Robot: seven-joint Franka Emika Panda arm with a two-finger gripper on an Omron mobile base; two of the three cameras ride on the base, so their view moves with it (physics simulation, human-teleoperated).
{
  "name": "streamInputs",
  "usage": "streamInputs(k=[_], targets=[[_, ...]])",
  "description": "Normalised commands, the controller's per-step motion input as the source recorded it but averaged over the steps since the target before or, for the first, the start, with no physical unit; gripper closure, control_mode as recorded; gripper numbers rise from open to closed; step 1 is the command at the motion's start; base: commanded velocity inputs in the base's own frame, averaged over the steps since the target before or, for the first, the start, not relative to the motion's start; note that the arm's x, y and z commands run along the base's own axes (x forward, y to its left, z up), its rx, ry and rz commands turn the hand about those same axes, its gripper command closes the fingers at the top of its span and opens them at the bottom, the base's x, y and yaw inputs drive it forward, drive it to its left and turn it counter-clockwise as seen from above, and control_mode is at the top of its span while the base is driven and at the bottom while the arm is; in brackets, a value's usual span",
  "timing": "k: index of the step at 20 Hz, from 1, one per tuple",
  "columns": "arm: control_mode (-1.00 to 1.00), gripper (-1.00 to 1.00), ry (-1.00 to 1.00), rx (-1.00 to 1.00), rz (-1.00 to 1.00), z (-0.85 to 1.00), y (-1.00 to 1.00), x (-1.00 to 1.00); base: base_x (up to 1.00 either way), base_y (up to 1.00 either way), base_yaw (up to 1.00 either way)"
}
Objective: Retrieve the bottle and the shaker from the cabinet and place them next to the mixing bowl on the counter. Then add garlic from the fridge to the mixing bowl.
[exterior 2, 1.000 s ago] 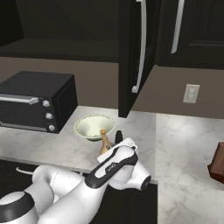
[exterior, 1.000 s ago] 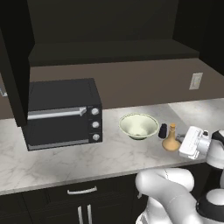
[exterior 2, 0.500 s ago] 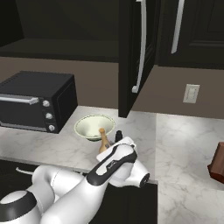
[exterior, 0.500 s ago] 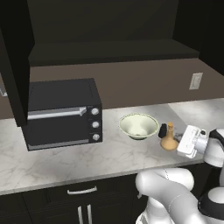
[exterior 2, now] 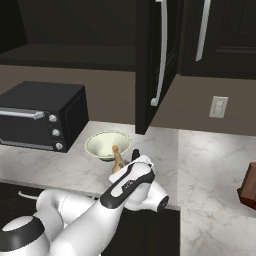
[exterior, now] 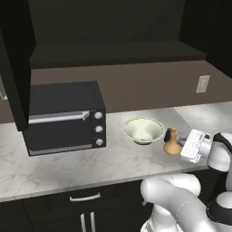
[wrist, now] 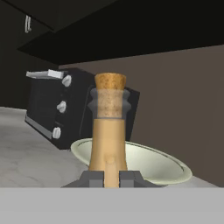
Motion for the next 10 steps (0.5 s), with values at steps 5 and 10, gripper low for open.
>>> streamInputs(k=[5,10], targets=[[-1.0,1.0,0.0,0.0,0.0,-0.09,0.07,0.11,0.0,0.0,0.0],[-1.0,1.0,0.0,0.0,0.0,-0.33,0.0,0.09,0.0,0.0,0.0]])
